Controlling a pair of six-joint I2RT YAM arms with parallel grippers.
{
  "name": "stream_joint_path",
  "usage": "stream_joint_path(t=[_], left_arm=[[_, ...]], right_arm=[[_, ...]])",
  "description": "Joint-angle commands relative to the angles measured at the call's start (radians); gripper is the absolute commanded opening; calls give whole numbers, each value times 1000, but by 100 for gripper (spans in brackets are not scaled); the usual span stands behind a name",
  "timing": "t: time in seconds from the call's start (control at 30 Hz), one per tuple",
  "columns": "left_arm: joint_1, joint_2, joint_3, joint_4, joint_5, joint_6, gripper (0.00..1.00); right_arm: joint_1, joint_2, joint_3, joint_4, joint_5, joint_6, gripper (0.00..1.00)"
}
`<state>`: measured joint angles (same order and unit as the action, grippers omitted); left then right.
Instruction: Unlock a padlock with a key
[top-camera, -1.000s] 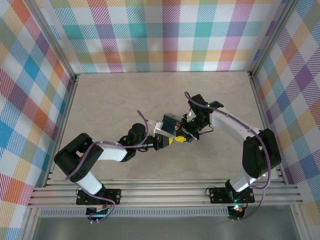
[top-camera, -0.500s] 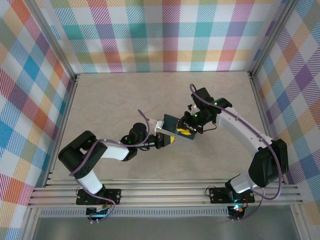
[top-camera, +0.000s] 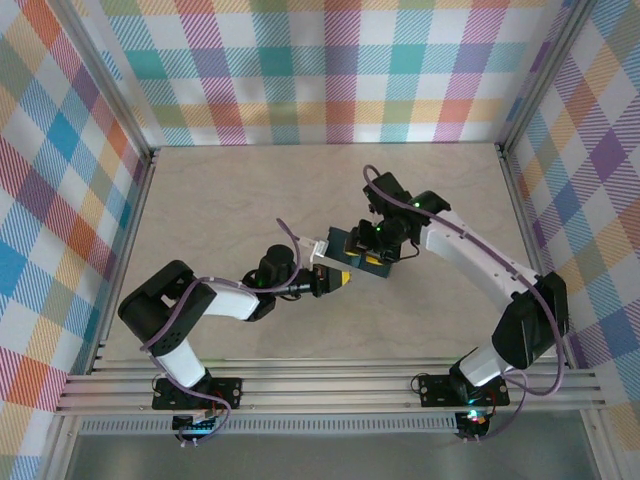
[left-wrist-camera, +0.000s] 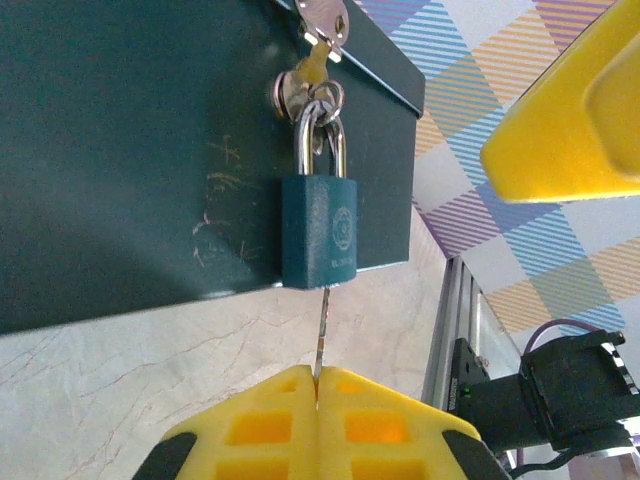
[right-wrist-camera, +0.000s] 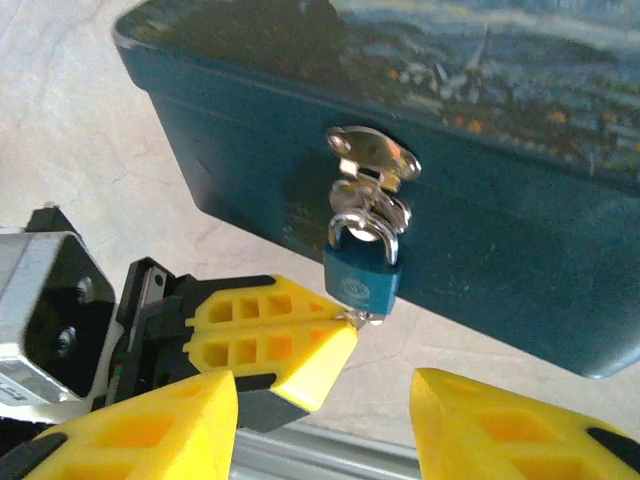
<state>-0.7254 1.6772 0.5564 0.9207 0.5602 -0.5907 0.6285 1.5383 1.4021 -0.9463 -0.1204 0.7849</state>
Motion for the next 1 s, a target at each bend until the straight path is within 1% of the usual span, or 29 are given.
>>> stream_joint_path(t=[0.0,0.1,0.3,0.37,0.43,0.5,0.53,0.57,0.63,0.7,0.8,0.97], left_arm=[[0,12,33,50,20,-5,0],[0,18,41,50,24,-5,0],[3,26,34,67,16,-20,0],[7,35,31,87,12,-35,0],[14,51,31,119,10,-62,0],[22,73,35,163,22,-94,0],[24,83,41,176,28,-105,0],[25,90,47,179,35,-109,0],[25,93,44,178,39,-109,0],[26,81,30,174,35,-106,0],[27,49,4,135,26,-80,0],[27,-7,-1,64,17,-44,0]], right_arm=[[17,43,62,-64,109,-37,48],[27,95,103,-87,120,-54,48],[63,157,195,-139,207,-103,48],[66,161,229,-164,257,-129,50],[66,161,261,-181,334,-172,54],[65,163,241,-138,387,-279,56],[55,173,200,-105,385,-332,55],[37,194,159,-92,359,-353,50],[5,241,104,-103,285,-334,43],[22,242,56,-80,261,-307,39],[34,187,28,-40,256,-264,38],[34,159,148,-114,294,-255,40]])
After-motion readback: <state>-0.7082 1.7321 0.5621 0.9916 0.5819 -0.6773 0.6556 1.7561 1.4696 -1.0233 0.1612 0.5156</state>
